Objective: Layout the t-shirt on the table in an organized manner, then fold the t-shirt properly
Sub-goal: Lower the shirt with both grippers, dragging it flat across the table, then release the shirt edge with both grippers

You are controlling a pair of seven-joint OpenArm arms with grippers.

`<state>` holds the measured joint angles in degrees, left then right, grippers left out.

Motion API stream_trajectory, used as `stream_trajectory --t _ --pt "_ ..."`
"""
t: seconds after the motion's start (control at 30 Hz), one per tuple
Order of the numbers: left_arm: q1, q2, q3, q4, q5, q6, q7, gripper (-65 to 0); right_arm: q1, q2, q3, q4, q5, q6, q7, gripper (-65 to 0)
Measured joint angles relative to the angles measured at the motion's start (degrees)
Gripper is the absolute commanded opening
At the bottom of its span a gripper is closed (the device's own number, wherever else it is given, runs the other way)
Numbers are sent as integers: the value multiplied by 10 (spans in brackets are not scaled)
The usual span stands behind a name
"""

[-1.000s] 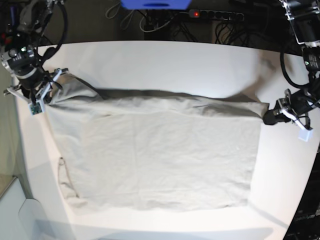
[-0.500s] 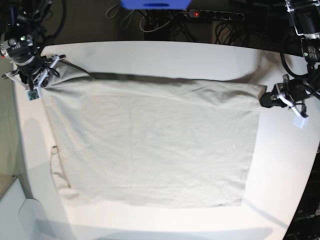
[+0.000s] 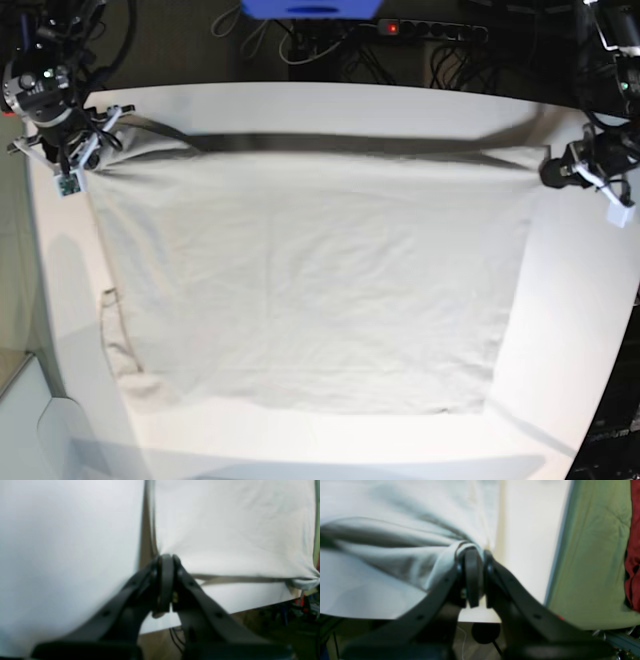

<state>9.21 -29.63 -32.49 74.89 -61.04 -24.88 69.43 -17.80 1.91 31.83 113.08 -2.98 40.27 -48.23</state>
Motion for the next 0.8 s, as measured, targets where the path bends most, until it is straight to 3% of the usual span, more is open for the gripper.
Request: stream_trajectory --t 0.2,0.33,0.43,0.57,0.63,0.8 --pt "11 0 3 3 -5 0 -4 -640 0 0 -15 0 -2 0 0 -400" --pt "17 1 3 1 -2 0 2 -628 0 0 -15 0 -2 0 -1 -326" --pt "23 1 3 2 -8 0 -5 -554 0 0 -15 0 -2 0 -1 -316" --pt "31 1 3 2 -5 -1 -2 -378 0 3 -14 0 -2 0 0 -315" --pt "29 1 2 2 -6 -1 -7 -320 0 3 -14 0 -2 0 0 -315" --pt "28 2 -2 2 -6 -1 -8 -274 0 3 -14 0 -2 0 1 -314"
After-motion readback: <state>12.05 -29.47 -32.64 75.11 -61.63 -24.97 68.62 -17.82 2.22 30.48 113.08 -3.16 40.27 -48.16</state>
